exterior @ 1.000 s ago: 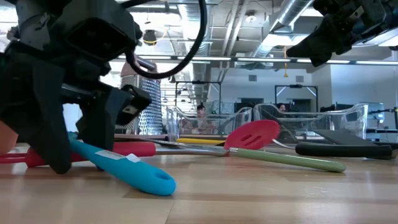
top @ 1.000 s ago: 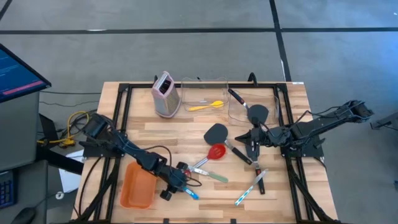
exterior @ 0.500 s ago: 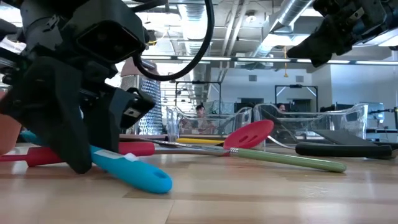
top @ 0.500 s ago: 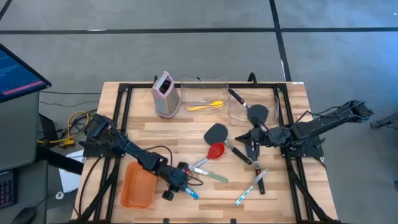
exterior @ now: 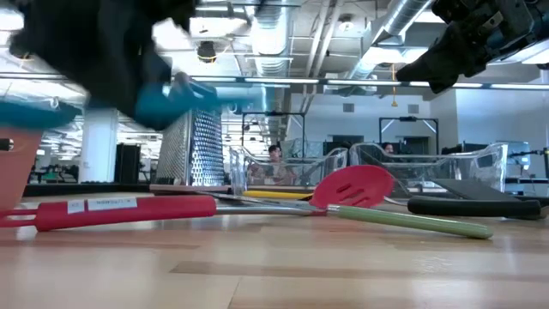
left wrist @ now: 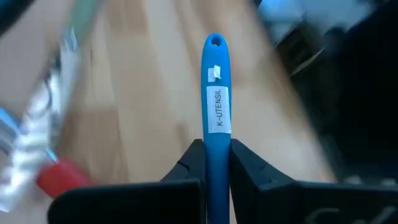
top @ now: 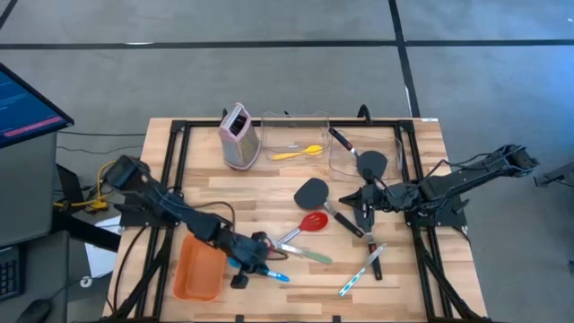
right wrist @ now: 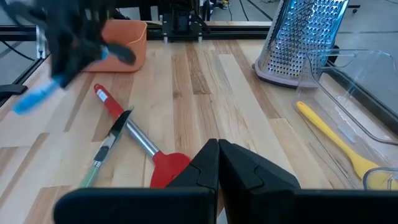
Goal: Pick & Place Kitchen Items
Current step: Put the blue serving spoon into the left transparent bin
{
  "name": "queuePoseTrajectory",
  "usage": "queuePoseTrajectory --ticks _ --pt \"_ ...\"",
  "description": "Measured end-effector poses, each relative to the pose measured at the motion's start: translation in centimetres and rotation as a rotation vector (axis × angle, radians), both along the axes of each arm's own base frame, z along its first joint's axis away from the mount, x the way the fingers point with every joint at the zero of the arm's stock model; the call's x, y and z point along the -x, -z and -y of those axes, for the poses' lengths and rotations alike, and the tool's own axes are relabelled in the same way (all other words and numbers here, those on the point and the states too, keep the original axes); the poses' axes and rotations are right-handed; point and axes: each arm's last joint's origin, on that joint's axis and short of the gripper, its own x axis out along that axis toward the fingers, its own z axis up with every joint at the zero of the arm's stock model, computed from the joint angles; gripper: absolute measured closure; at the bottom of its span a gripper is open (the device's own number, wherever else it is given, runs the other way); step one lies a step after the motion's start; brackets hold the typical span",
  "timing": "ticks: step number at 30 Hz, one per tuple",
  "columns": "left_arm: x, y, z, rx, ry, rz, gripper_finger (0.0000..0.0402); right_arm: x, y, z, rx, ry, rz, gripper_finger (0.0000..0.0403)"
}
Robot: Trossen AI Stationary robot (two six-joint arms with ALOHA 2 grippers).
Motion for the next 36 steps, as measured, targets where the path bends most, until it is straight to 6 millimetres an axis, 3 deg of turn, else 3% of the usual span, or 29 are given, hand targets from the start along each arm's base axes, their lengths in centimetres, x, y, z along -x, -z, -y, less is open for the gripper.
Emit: queuePoseTrajectory --ticks 10,15,20,36 --pt "2.9 -9.8 -2.0 -0.017 -0.042 0.400 0.0393 0.0 0.0 0.0 0.000 0.000 0.000 0.0401" --pt "4.5 -12.9 -3.2 -0.107 -0.062 0.572 0.0393 0.0 0.0 0.0 0.000 0.000 -0.001 0.0401" --pt "5.2 -14.0 -3.7 -0.204 -0.074 0.650 0.0392 0.0 0.0 0.0 0.000 0.000 -0.001 0.0401" --pt "4.3 -13.1 -3.9 -0.366 -0.170 0.646 0.0392 0.0 0.1 0.0 -0.029 0.009 -0.004 0.0401"
